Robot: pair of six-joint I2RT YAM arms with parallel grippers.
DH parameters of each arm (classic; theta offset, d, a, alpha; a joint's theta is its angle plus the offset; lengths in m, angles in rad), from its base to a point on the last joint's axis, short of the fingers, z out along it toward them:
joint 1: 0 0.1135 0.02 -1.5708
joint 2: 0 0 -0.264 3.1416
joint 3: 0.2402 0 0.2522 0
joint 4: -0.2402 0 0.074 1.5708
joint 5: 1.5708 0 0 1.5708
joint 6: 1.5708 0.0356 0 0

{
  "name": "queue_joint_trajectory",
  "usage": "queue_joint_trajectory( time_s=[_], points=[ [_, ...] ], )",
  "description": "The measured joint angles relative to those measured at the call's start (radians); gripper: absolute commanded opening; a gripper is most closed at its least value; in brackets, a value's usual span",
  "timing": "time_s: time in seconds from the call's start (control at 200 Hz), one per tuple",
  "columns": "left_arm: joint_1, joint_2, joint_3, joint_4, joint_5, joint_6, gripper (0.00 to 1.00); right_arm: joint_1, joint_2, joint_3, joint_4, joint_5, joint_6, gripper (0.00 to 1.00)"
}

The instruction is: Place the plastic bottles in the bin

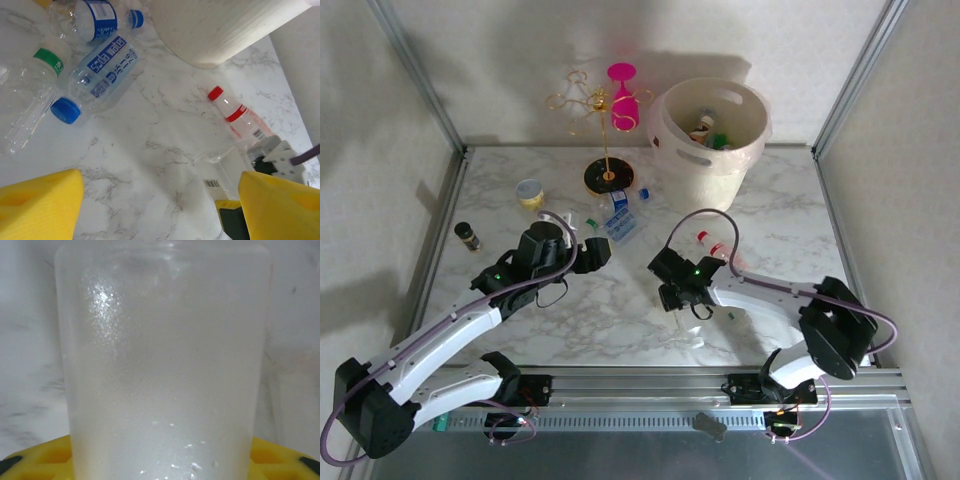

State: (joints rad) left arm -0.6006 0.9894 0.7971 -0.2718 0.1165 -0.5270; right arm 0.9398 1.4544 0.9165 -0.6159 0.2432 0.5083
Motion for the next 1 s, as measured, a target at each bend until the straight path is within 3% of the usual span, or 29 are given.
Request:
queue_joint_trajectory(
  time_s=[0.265, 0.546, 0.826, 1.001],
  points=[
    [0.0, 0.0, 0.131, -0.007, 0.004, 0.039, 0.8, -0.028, -0.124, 0.224, 0.002, -0.008, -0.079, 0.49],
    [0.0, 0.041, 0.22, 0.043, 0.023, 0.074, 0.8, -0.281, -0.116, 0.579, 0.067, -0.026, -0.169, 0.42],
    [0.0, 0.098, 0.228, 0.073, 0.055, 0.074, 0.8, -0.573, 0.064, 0.9, 0.232, -0.112, -0.134, 0.39],
    [0.0, 0.121, 0.232, 0.089, 0.065, 0.067, 0.8, -0.691, 0.264, 1.094, 0.286, -0.167, -0.045, 0.38]
  ],
)
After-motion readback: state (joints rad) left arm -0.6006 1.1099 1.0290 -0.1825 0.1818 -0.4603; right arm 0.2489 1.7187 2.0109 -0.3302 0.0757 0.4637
